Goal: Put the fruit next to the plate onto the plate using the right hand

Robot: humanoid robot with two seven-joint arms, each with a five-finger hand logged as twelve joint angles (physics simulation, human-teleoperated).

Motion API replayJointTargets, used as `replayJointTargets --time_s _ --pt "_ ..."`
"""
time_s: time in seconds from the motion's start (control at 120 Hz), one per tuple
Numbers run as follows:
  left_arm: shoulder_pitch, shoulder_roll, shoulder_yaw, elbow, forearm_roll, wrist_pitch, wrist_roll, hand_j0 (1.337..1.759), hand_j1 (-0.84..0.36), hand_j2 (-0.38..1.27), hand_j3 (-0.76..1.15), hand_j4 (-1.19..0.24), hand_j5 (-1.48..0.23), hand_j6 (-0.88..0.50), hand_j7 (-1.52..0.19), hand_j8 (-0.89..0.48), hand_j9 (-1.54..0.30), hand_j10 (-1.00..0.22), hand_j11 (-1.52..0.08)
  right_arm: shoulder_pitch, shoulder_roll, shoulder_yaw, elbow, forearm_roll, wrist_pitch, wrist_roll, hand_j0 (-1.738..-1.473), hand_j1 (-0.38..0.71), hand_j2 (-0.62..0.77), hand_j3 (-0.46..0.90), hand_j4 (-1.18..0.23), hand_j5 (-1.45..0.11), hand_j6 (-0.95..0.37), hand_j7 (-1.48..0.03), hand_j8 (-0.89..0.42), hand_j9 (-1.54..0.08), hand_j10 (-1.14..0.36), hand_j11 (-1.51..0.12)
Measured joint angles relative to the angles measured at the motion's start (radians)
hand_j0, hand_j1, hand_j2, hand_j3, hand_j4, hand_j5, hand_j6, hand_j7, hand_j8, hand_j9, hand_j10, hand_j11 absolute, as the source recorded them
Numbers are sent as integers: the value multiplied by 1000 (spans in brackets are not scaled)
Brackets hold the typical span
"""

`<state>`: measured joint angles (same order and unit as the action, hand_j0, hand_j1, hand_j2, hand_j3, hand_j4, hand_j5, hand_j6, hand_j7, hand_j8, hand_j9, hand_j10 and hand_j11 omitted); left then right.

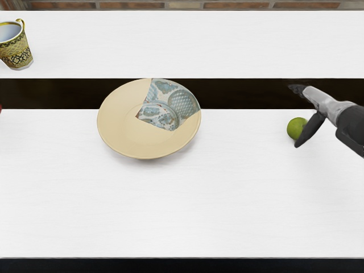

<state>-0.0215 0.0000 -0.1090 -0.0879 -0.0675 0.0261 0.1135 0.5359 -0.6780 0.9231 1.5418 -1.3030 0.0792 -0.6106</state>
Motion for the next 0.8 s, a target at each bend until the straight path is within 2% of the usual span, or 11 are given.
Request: replayJointTargets --time_s 0.2,0.55,0.8 --pt "0 0 0 0 0 0 0 1658 337 2 0 -11 -13 -11 -13 -11 -13 -10 -13 -63 26 -12 -11 -77 -119 0 -1658 -255 -14 0 -83 -104 -85 -104 -83 -104 -82 -104" --pt "0 0 0 0 0 0 0 1658 337 2 0 -11 -13 -11 -13 -11 -13 -10 -13 -75 89 -69 -84 -118 -249 0 -1658 -199 -23 0 -129 -165 -131 -164 -130 -165 -129 -164" --pt "0 0 0 0 0 0 0 1658 337 2 0 -11 -13 -11 -13 -11 -13 -10 -13 -70 88 -76 -111 -117 -244 0 -1658 -70 -44 0 -237 -305 -238 -304 -237 -305 -236 -305"
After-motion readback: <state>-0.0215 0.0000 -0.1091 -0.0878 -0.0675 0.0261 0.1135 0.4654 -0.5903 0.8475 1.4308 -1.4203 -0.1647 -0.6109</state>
